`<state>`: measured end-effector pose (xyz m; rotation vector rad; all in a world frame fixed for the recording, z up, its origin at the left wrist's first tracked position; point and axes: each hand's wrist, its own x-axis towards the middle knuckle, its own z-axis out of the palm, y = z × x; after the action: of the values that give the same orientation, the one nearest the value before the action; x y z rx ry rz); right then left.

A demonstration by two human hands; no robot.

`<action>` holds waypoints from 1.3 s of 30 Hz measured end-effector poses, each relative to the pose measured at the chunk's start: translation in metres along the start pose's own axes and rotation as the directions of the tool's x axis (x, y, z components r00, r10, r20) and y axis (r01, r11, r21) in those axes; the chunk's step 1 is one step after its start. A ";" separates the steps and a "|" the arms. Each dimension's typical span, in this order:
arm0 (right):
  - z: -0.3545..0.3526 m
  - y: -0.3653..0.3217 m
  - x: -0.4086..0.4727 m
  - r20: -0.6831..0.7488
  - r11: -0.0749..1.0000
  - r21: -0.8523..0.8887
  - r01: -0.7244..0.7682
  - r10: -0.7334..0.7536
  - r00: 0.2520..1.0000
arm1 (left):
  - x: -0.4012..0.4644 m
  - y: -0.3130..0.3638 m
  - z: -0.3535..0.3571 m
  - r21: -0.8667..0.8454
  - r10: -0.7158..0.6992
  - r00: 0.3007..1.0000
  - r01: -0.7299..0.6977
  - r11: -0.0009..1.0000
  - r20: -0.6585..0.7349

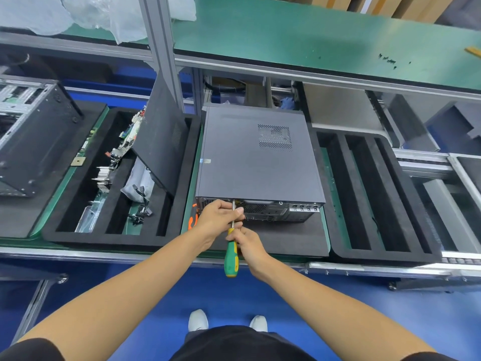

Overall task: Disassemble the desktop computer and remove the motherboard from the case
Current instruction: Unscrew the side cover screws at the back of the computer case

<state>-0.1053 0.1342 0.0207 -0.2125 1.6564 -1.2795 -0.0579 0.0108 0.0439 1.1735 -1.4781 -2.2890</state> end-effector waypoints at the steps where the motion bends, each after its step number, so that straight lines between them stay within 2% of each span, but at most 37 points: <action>1: 0.001 -0.001 0.000 0.009 1.000 0.004 0.007 -0.007 1.000 | 0.001 0.001 -0.001 0.038 0.000 1.000 0.000 0.999 -0.017; 4: 0.002 -0.003 -0.001 0.032 1.000 0.016 0.002 -0.003 0.999 | 0.003 0.003 -0.004 0.158 0.006 0.998 0.005 0.987 -0.066; 7: 0.002 -0.005 -0.005 0.093 0.996 0.069 -0.055 0.048 0.994 | 0.005 0.003 -0.005 0.114 -0.026 0.999 0.030 0.993 -0.040; 12: -0.002 0.002 -0.005 0.240 0.919 0.347 -0.185 0.104 0.965 | 0.004 0.003 -0.003 0.018 -0.071 0.997 0.071 0.997 0.021; 15: -0.006 0.001 -0.007 0.271 0.928 0.314 -0.200 0.114 0.956 | 0.004 0.003 -0.001 -0.013 -0.073 0.997 0.074 0.997 0.040; 19: -0.008 0.003 -0.005 0.156 0.945 0.284 -0.163 0.122 0.980 | 0.005 0.001 0.001 -0.099 -0.068 0.996 0.073 0.992 0.057; 23: -0.007 0.002 -0.004 0.085 0.985 0.138 -0.106 0.095 0.992 | 0.007 -0.004 0.006 -0.157 -0.039 0.999 0.035 0.987 -0.024; 28: -0.005 0.000 -0.002 0.060 0.997 0.058 -0.058 0.055 0.997 | 0.008 -0.006 0.020 -0.277 -0.089 0.983 0.042 0.960 -0.158; 33: -0.007 -0.002 -0.003 0.087 0.992 0.103 -0.069 0.060 0.994 | 0.006 -0.011 0.026 -0.316 -0.064 0.973 -0.009 0.949 -0.220; 36: -0.010 -0.001 -0.003 0.155 0.983 0.161 -0.089 0.064 0.986 | 0.006 -0.015 0.025 -0.317 -0.031 0.976 -0.040 0.948 -0.216; 39: -0.014 0.002 -0.002 0.158 0.983 0.159 -0.093 0.068 0.985 | 0.009 -0.020 0.025 -0.313 -0.016 0.981 -0.046 0.949 -0.192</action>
<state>-0.1144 0.1455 0.0195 -0.1367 1.4078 -1.2995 -0.0757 0.0332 0.0280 1.2378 -1.0025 -2.2209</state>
